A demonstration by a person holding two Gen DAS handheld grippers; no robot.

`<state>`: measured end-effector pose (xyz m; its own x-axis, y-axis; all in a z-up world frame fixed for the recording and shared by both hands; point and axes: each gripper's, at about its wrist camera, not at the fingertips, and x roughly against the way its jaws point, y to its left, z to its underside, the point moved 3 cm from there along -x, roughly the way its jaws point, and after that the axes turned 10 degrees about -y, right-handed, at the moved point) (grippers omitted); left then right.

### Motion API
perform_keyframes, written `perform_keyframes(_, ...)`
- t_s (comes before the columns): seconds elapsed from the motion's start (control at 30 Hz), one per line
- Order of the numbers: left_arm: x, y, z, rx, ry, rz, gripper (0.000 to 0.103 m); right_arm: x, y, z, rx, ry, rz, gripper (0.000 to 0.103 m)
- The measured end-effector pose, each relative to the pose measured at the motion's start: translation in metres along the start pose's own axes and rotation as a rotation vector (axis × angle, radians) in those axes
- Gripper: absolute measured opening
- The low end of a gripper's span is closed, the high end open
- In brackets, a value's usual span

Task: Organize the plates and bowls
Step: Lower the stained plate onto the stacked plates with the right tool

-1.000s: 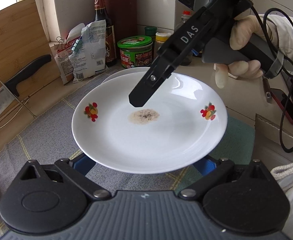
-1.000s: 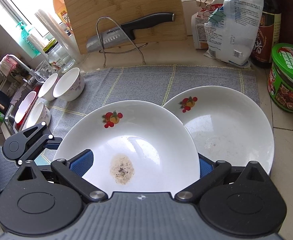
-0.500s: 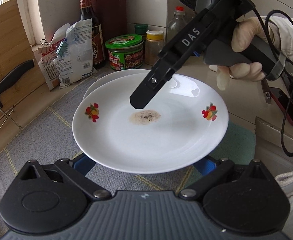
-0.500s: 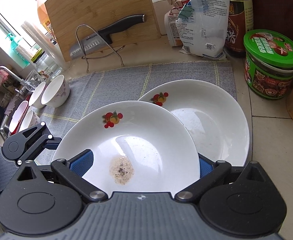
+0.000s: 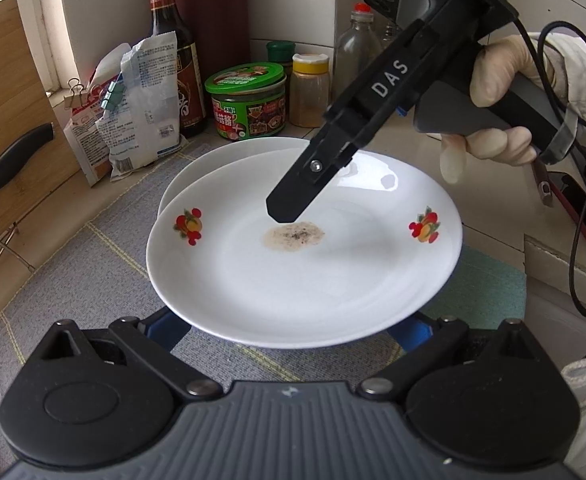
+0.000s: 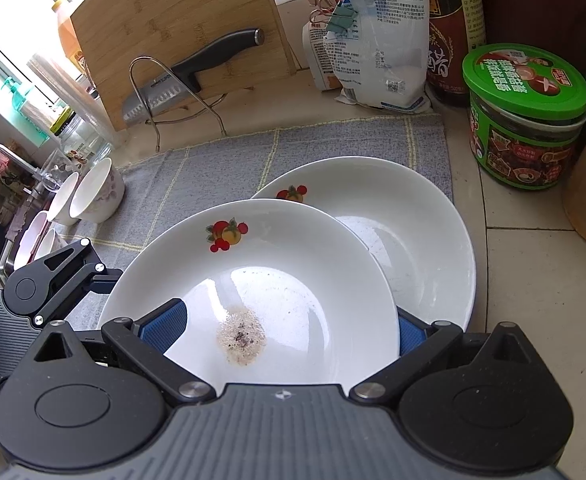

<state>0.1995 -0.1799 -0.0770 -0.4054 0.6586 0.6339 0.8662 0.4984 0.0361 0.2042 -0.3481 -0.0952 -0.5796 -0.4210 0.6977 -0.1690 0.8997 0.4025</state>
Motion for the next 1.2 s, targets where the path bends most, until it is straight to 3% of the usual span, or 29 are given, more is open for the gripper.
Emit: perform_keyframes(1.2, -0.035, 0.004, -0.003, -0.034, 0.04, 0.024, 0.102, 0.002, -0.02, 0.001, -0.04, -0.015, 0.035, 0.103)
